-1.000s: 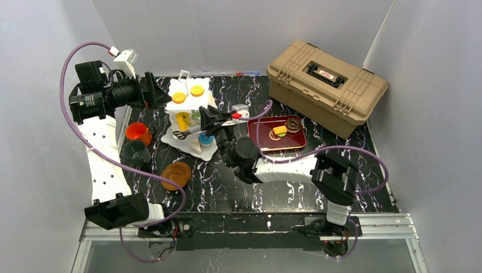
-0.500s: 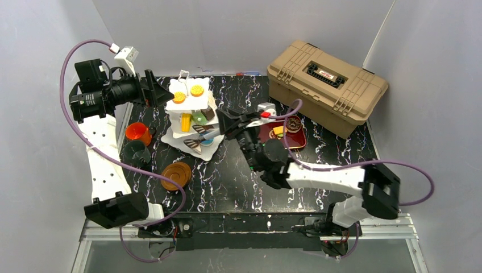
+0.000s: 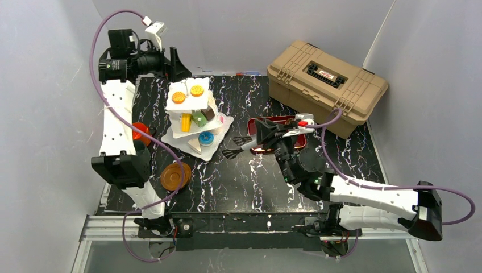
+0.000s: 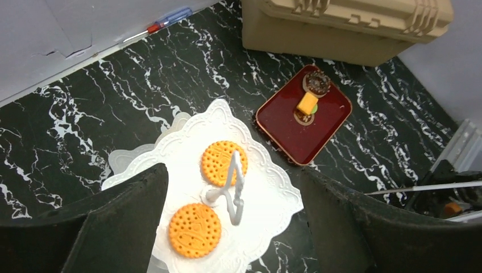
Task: Serve the afternoon tea
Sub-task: Adjust the desert table at the center of the board.
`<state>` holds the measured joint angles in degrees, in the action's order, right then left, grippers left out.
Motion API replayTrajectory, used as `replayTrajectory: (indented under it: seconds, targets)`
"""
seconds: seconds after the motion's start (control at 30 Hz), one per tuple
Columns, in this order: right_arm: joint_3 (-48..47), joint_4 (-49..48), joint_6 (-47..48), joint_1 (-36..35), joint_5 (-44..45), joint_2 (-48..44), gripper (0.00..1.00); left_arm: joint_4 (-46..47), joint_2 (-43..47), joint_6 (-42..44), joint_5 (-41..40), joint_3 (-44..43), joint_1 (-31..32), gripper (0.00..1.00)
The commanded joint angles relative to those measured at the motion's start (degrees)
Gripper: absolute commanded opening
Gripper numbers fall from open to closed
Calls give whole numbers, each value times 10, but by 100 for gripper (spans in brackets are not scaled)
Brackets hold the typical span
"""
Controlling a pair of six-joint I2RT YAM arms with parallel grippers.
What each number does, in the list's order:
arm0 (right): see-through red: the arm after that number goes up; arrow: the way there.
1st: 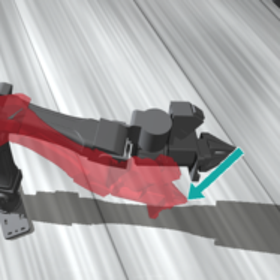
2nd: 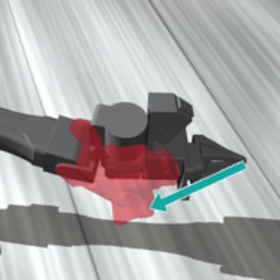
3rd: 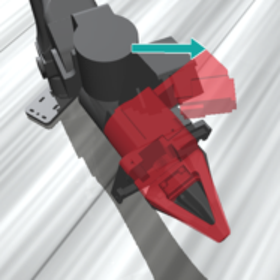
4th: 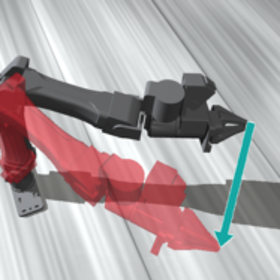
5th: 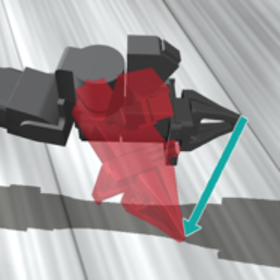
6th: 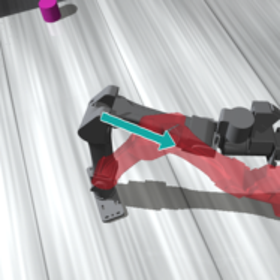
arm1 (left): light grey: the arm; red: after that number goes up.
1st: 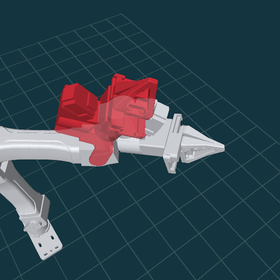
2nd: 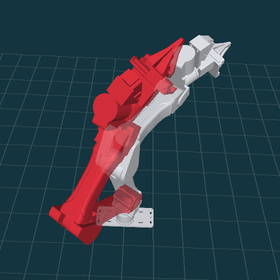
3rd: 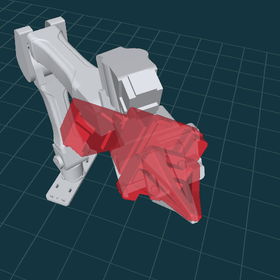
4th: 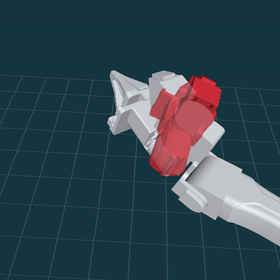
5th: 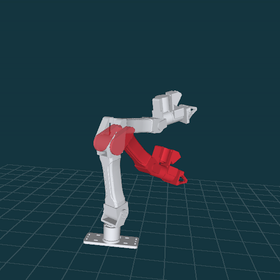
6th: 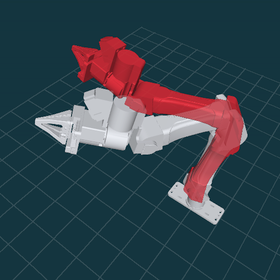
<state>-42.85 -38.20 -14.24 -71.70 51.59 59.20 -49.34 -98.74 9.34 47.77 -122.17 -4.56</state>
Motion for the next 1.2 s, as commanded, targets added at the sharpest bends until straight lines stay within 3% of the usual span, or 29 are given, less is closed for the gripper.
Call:
replayTrajectory:
  seconds: [0.0, 0.1, 0.2, 0.3, 0.43, 0.67, 0.87, 1.03, 1.17]
  targets:
    - [7, 18, 15, -2, 46, -38, 1, -7, -8, 34, -44, -25, 19, 80]
    - [8, 28, 24, -2, 58, -51, 1, -8, -11, 38, -62, -17, 24, 68]
    - [12, 29, 30, -2, 71, -62, 1, -5, -8, 36, -66, -9, 31, 46]
    - [14, 29, 41, -2, 82, -65, 1, -2, -3, 38, -78, -1, 37, 30]
    - [19, 31, 58, -2, 100, -68, 1, 3, 4, 41, -133, 10, 80, 0]
    - [32, 37, 69, -2, 114, -76, 1, 120, 80, -9, -275, 103, 142, 0]
    - [37, 38, 72, -1, 128, -87, 1, 154, 111, -87, -434, 103, 190, 0]
    - [42, 42, 72, -2, 139, -99, 1, 190, 140, -193, -503, 127, 194, 0]
    - [45, 43, 75, -1, 145, -106, 1, 202, 145, -199, -550, 136, 213, 0]
